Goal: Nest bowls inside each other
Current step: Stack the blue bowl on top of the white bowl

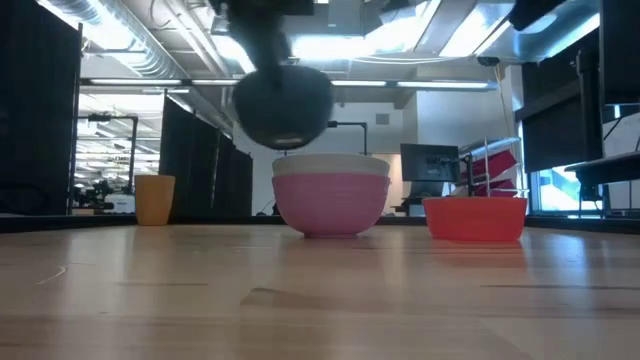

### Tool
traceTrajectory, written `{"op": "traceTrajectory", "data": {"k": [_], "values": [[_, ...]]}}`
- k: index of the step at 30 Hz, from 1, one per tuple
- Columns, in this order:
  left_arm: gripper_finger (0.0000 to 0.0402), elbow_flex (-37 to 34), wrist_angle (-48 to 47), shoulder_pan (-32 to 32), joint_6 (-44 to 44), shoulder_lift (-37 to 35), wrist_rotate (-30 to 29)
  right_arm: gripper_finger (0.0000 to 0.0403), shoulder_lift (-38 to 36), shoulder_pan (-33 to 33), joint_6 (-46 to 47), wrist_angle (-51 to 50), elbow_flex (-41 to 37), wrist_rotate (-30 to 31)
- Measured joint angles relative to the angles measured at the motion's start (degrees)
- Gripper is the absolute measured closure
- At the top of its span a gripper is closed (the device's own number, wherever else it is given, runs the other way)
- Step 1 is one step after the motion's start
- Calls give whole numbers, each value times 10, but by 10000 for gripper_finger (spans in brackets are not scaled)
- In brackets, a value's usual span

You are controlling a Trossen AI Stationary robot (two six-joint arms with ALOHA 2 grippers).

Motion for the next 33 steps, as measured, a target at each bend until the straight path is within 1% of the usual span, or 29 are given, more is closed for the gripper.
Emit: {"op": "traceTrajectory", "data": {"k": [2,4,8,14,33], "values": [[401,34,-4,3,13,18,-3,269,-2,13,27,3,-19,-2],[401,57,-2,-1,24,41,0,269,-2,22,43,1,-21,-2],[401,83,-1,-11,37,73,30,269,-3,32,59,0,-21,-2],[401,84,2,-26,42,109,40,269,-3,32,59,-1,-21,-4],[401,43,31,-6,9,150,56,269,-3,48,59,-24,-21,-7]]}}
